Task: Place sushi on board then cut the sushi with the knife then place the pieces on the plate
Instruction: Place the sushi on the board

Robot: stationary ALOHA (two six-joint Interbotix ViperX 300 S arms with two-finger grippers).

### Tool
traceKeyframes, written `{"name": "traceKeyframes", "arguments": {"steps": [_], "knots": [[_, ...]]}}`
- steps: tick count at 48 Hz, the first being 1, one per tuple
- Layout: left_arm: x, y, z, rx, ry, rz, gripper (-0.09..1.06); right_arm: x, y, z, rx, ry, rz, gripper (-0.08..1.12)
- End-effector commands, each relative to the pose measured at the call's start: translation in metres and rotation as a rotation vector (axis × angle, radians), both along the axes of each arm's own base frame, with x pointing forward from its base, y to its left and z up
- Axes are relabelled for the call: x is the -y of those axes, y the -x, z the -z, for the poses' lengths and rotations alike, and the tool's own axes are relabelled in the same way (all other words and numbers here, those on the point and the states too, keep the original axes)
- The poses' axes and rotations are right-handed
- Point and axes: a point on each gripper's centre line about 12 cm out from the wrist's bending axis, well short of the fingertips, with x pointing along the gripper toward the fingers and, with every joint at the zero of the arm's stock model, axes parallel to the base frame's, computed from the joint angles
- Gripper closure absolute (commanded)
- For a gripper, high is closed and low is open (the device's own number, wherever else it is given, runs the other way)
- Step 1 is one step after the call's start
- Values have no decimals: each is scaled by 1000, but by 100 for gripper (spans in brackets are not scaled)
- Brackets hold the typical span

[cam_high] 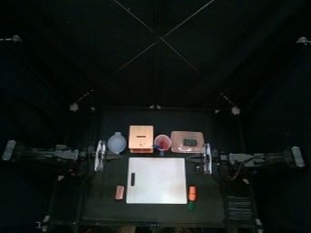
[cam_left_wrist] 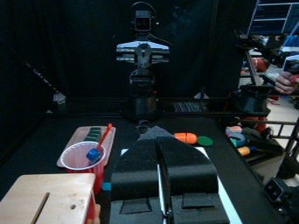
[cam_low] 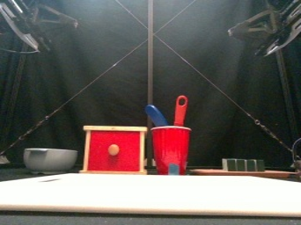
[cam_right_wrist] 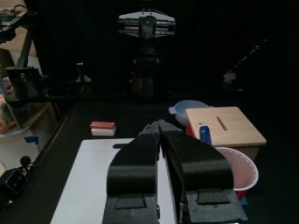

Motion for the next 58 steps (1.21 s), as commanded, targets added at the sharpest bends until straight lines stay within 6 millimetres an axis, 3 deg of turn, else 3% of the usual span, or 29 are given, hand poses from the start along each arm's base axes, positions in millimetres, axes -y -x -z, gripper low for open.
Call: {"name": "traceKeyframes", "arguments": {"steps": [1, 8, 29, 34, 49, 52, 58], "knots": [[1, -5, -6, 31, -11, 3, 104, 2, -3, -4, 5, -18, 7, 105], [2, -10, -2, 20, -27, 9, 99, 12, -7, -2, -56, -73, 59, 101], [0, -44, 32, -156, -25, 2, 98, 81, -13, 25, -602, -182, 356, 93], [-2, -50, 39, -187, -23, -4, 98, 96, -12, 41, -739, -166, 407, 81], [-3, -55, 48, -223, -19, -7, 98, 120, -21, 84, -996, -61, 442, 15], [-3, -55, 48, -223, -17, -8, 98, 124, -20, 90, -1044, -62, 451, 8], [-3, -55, 48, -223, -17, -8, 98, 131, -17, 100, -1136, -60, 456, 7]]}}
